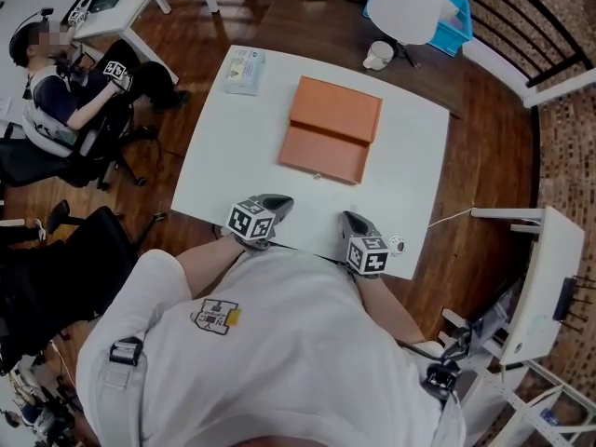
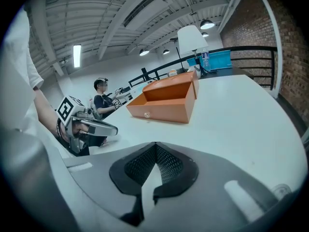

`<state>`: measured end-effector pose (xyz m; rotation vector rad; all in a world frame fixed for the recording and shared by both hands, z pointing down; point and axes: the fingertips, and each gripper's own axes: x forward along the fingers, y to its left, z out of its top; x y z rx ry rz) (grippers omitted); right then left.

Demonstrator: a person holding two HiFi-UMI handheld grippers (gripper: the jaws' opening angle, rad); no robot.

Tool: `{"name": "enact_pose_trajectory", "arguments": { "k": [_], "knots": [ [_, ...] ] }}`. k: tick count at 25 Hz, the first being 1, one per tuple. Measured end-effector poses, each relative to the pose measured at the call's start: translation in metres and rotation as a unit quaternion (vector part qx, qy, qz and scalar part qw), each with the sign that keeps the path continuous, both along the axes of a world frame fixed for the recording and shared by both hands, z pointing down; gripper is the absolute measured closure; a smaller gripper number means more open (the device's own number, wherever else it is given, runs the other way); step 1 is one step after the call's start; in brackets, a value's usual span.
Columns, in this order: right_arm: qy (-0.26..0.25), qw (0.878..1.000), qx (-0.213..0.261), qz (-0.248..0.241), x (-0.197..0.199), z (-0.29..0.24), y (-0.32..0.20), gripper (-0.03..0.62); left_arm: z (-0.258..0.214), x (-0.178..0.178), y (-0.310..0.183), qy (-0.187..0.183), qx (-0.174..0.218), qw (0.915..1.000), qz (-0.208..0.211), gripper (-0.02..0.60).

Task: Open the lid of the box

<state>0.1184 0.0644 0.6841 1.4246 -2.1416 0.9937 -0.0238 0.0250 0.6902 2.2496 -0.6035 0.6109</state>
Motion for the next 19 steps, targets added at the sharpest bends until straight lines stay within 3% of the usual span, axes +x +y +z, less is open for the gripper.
{"name": "enact_pose_trajectory", "arguments": {
  "k": [19],
  "knots": [
    [0.002,1.000,0.018,-0.016,-0.015,-0.006,-0.010,0.597,-0.005,-0.012,-0.006,-0.001,0.017,0.9998,-0.013,0.583]
  ]
}}
